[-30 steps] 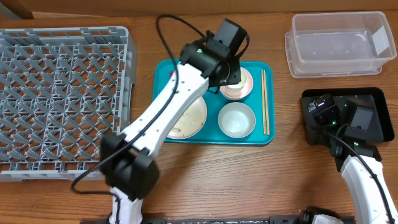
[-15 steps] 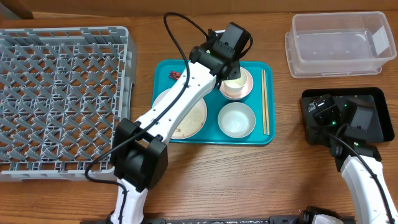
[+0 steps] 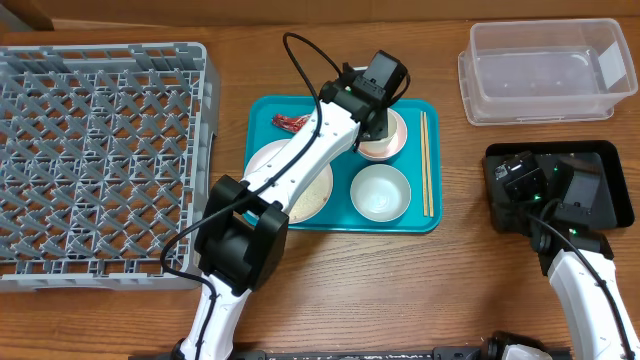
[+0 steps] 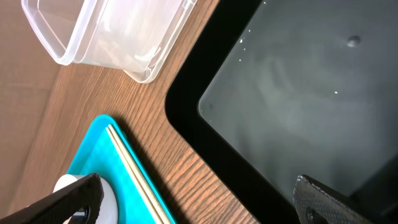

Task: Sort waste into correct bins and load items into the dishwasher
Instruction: 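Grasp the cream cup rim with the left gripper and lift it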

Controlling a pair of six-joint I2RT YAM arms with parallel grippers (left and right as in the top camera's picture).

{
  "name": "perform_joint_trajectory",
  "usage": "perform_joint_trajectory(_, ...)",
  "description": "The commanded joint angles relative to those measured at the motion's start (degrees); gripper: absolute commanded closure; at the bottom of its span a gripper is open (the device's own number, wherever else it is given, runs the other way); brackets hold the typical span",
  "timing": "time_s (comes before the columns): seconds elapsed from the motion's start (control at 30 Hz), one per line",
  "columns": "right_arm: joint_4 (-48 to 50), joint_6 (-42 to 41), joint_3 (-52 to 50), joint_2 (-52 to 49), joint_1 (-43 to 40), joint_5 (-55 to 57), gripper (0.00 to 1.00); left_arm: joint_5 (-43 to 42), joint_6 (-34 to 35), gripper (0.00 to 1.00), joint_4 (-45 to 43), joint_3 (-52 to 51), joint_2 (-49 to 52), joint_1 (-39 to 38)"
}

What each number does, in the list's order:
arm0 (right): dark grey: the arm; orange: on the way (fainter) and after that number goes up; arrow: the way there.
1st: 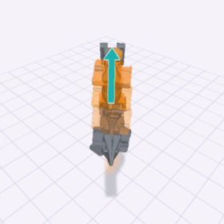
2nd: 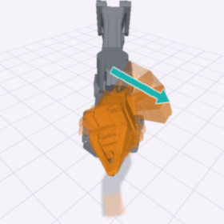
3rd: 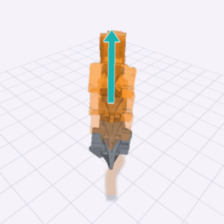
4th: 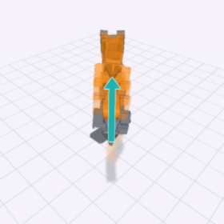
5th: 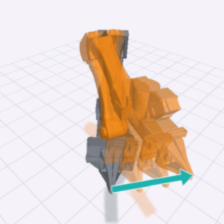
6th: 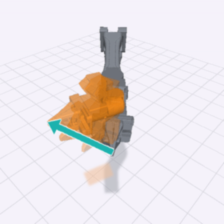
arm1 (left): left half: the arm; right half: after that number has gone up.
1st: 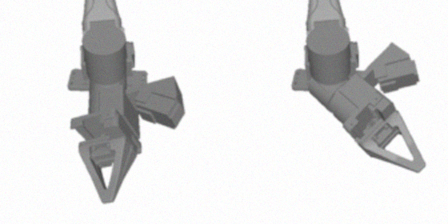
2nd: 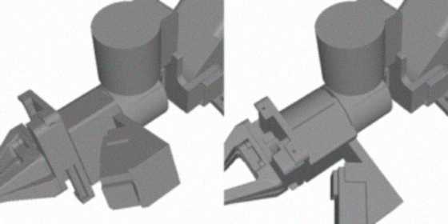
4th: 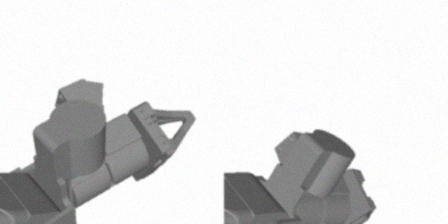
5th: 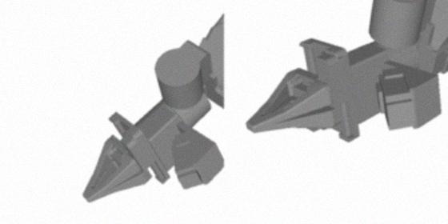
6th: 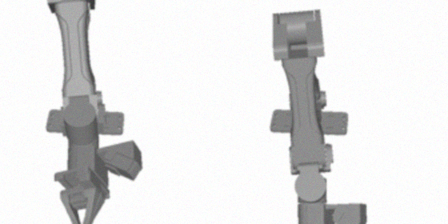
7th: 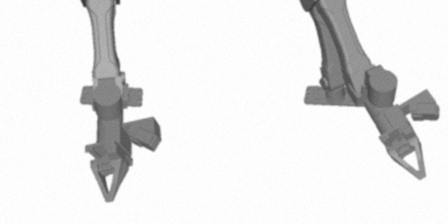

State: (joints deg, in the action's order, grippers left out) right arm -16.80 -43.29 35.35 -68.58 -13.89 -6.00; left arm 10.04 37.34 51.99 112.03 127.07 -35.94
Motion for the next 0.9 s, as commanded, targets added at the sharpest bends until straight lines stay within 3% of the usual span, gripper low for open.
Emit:
perform_joint_trajectory(0.0,0.0,0.0,1.4,0.6,-0.1,-0.3,0.00,-1.1,-0.5,0.65,-0.2,0.2,0.9,-0.5)
perform_joint_trajectory(0.13,0.0,0.0,1.4,0.6,-0.1,-0.3,0.00,-0.6,-0.5,0.76,0.0,0.2,0.7,-0.5)
perform_joint_trajectory(0.37,0.0,0.0,1.4,0.6,-0.1,-0.3,0.00,-0.4,-4.1,0.65,0.6,3.5,-0.3,0.0)
perform_joint_trajectory(0.63,0.0,0.0,1.4,0.6,-0.1,-0.3,0.00,-5.5,-5.8,0.64,4.7,10.9,-0.5,-1.4)
perform_joint_trajectory(0.7,0.0,0.0,1.4,0.6,-0.1,-0.3,0.00,-7.1,-8.6,0.60,4.5,12.1,-0.5,-2.6)
perform_joint_trajectory(0.77,0.0,0.0,1.4,0.6,-0.1,-0.3,0.00,-6.5,-10.9,0.44,4.0,12.3,-0.4,-4.1)
perform_joint_trajectory(0.87,0.0,0.0,1.4,0.6,-0.1,-0.3,0.00,-3.8,-13.7,0.40,3.5,11.8,0.0,-5.7)
